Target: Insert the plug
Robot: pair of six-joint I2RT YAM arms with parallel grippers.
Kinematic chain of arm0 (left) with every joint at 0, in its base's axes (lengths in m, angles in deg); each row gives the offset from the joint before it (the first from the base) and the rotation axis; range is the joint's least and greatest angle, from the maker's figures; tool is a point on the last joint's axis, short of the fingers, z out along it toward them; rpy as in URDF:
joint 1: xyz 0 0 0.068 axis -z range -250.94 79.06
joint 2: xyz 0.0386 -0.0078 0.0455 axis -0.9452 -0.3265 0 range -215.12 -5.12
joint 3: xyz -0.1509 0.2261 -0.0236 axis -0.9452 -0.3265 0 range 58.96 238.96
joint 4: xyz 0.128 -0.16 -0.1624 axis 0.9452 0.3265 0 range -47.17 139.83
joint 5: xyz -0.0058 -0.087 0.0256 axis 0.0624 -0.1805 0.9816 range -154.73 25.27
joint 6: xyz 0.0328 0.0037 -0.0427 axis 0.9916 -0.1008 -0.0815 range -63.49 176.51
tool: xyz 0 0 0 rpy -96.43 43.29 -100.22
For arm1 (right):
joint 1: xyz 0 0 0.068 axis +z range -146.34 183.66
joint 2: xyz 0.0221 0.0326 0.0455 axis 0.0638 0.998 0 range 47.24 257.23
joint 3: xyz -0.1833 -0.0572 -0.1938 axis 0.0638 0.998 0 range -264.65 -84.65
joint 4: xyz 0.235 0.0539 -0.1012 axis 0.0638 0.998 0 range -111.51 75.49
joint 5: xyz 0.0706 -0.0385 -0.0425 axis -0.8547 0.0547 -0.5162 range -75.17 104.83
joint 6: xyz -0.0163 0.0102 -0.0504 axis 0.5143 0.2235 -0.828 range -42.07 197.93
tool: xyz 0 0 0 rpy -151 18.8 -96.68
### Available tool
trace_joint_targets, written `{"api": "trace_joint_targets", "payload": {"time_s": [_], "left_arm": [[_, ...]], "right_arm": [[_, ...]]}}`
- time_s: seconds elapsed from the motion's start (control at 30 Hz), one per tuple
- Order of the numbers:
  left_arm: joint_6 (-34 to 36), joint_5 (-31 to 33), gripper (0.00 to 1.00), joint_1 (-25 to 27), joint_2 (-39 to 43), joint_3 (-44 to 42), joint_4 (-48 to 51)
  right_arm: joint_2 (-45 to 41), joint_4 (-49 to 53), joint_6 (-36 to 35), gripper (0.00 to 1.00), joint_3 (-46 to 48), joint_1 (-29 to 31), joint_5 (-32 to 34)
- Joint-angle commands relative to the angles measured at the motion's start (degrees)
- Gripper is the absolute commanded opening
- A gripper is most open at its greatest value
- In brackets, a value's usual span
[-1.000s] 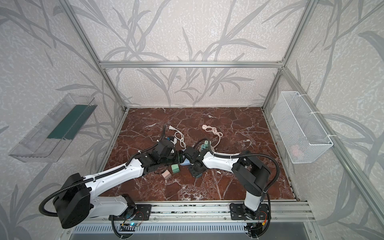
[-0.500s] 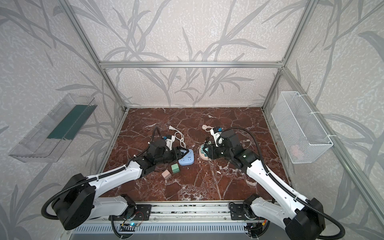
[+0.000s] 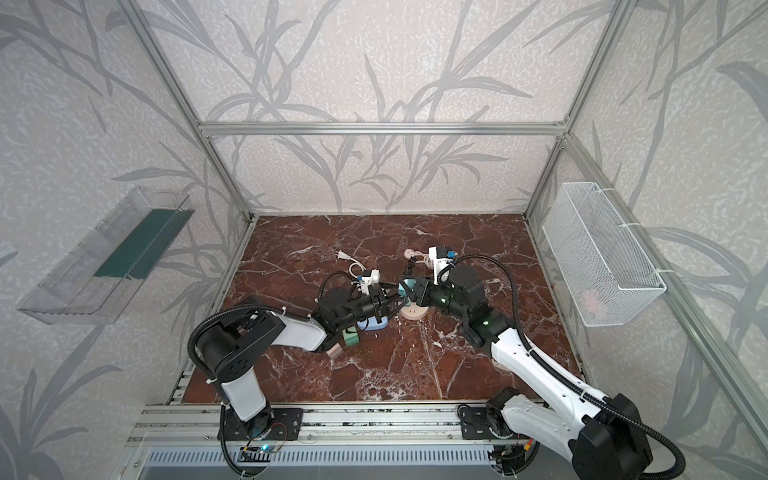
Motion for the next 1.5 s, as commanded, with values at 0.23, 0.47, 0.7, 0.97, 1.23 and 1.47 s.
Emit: {"api": "trace_joint_targets", "payload": {"time_s": [0.23, 0.47, 0.7, 0.97, 1.23, 1.47], "left_arm": [[10.2, 0.7, 0.52, -0.3, 11.1, -3.6, 10.4], [42.2, 15.9, 0.54, 3.1, 35.0, 1.8, 62.8], [39.5, 13.9, 0.63, 1.8, 40.6, -3.8, 48.9], [25.1, 11.3, 0.66, -1.0, 31.1, -10.1, 14.4], [27.2, 12.5, 0.66, -1.2, 31.2, -6.0, 16.6], [27.9, 12.6, 0.65, -1.2, 30.2, -2.8, 17.0]], "right_arm": [[0.1, -5.7, 3.6, 0.00, -4.1, -0.6, 0.9], [2.3, -15.8, 14.1, 0.00, -2.0, -5.0, -6.2], [10.1, -34.7, 26.8, 0.00, 0.9, -6.4, -11.8], [15.2, -45.7, 34.5, 0.00, 1.5, -6.5, -13.0], [15.5, -46.4, 34.9, 0.00, 2.8, -5.8, -13.4], [17.7, -49.6, 36.0, 0.00, 3.3, -4.2, -13.1]]}}
